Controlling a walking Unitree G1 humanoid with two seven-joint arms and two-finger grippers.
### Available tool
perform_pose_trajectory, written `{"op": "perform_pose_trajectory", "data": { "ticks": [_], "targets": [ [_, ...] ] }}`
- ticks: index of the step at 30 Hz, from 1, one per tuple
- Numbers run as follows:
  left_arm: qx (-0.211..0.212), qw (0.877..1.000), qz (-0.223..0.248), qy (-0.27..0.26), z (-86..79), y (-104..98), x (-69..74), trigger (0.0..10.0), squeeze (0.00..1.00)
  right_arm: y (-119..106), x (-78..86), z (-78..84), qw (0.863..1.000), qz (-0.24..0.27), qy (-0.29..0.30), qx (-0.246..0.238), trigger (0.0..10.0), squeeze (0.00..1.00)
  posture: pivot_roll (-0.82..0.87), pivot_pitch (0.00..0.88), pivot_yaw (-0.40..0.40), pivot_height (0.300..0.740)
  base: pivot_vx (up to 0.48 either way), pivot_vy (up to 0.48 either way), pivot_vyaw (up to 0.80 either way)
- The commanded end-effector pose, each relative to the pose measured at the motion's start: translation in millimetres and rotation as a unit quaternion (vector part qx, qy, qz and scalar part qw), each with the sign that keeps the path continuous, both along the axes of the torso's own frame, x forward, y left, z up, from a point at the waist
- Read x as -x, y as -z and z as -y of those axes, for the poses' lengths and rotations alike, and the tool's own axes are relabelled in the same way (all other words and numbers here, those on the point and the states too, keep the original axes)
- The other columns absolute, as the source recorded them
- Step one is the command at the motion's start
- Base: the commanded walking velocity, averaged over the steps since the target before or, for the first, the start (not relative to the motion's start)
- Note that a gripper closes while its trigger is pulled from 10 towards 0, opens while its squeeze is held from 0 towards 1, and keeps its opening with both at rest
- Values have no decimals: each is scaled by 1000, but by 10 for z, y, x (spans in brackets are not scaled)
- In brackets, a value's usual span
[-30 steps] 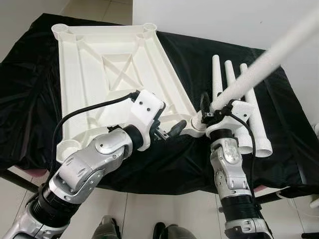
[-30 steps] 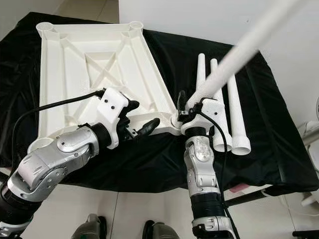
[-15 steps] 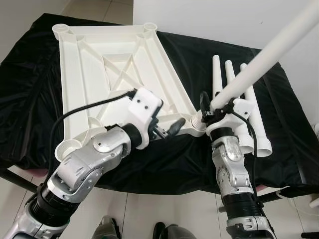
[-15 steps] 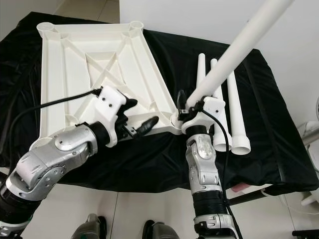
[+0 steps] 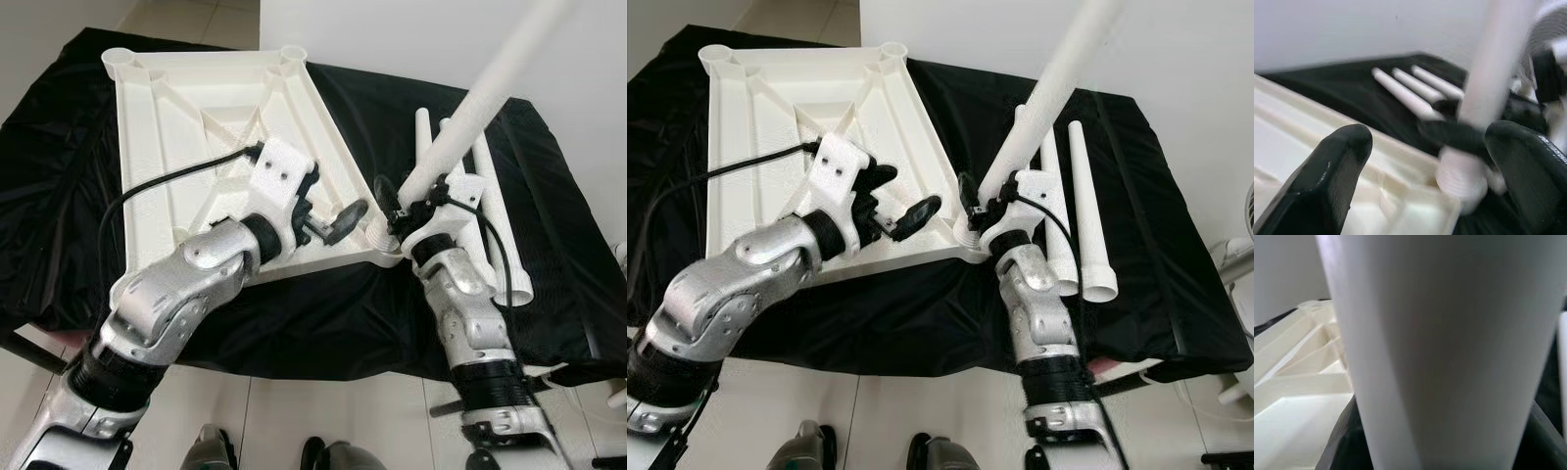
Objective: Building children table
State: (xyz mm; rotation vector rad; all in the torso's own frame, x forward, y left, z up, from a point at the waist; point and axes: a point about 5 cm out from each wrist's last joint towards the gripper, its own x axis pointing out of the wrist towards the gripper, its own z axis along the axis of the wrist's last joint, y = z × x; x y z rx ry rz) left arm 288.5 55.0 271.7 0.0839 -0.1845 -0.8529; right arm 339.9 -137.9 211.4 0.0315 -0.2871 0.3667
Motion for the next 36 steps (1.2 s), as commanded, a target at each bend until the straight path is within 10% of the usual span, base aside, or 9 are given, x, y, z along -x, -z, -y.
{"op": "perform_pose_trajectory", "data": {
  "ticks": [1, 36],
  "targets": [
    [-11, 992, 7, 122, 96, -34, 84, 10000, 0, 40, -10, 11, 1000, -19, -18, 17, 10000, 0, 124, 152, -118, 740, 0, 0, 0],
    [44, 951, 8, 305, 527, -536, 147, 10000, 0, 13, 142, 47, 956, -45, -228, 180, 10000, 0, 117, 124, -109, 740, 0, 0, 0]
  ]
}}
